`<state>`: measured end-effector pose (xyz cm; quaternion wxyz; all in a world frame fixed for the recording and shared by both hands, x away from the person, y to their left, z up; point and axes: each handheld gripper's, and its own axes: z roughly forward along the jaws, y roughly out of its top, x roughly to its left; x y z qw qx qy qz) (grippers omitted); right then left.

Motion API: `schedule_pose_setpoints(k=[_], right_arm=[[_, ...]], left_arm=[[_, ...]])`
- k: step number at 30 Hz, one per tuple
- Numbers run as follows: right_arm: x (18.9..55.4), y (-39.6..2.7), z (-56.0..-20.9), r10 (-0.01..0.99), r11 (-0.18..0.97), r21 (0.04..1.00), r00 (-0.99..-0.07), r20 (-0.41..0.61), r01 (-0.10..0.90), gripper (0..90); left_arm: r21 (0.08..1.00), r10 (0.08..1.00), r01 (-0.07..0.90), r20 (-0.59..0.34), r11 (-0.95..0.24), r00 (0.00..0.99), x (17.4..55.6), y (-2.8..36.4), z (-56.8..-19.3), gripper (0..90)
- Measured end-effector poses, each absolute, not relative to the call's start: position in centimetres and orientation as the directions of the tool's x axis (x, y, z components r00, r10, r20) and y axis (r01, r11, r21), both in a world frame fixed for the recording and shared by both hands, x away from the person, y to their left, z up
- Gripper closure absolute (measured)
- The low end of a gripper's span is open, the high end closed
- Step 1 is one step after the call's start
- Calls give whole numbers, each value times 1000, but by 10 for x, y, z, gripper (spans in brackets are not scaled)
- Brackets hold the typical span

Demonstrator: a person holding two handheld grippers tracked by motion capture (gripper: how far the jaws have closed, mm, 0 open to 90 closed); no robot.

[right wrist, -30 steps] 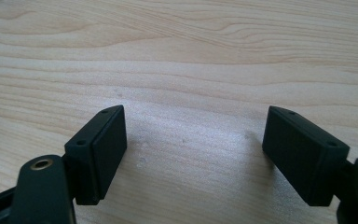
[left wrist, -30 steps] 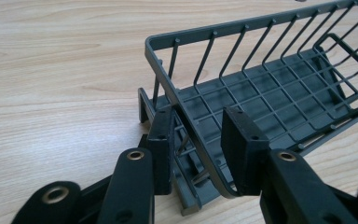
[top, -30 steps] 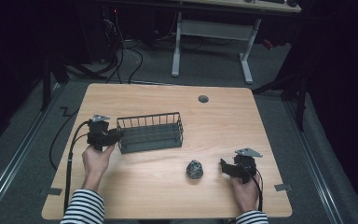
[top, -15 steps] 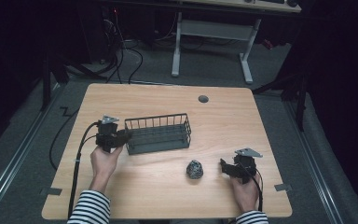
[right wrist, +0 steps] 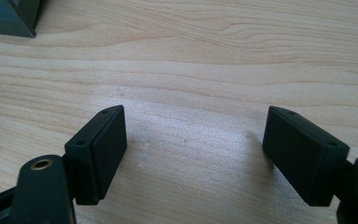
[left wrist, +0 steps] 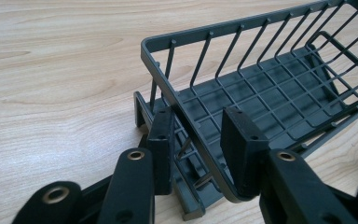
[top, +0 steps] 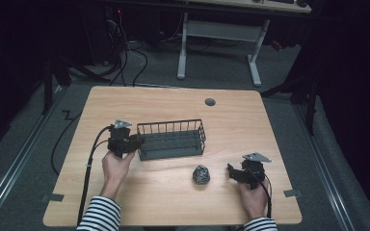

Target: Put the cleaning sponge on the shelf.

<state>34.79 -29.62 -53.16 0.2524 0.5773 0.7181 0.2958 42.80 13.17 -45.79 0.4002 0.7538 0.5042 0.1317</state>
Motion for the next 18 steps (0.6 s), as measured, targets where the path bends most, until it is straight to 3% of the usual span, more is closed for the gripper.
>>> schedule_pose_setpoints(k=[3,6,9,18], right_arm=[[348,-296,-532,979,157,715,-205,-20,681,218],[348,-296,-532,979,158,716,-205,-20,681,218],[348,-296,-532,978,158,716,-206,-21,680,218],[348,-296,-532,978,158,716,-207,-20,680,220]], left_arm=[[736,866,655,-204,-171,456,428,132,-458,621],[742,870,653,-215,-151,445,428,138,-455,467],[757,866,640,-226,-131,446,425,142,-449,385],[798,838,582,-205,-157,507,408,155,-440,313]])
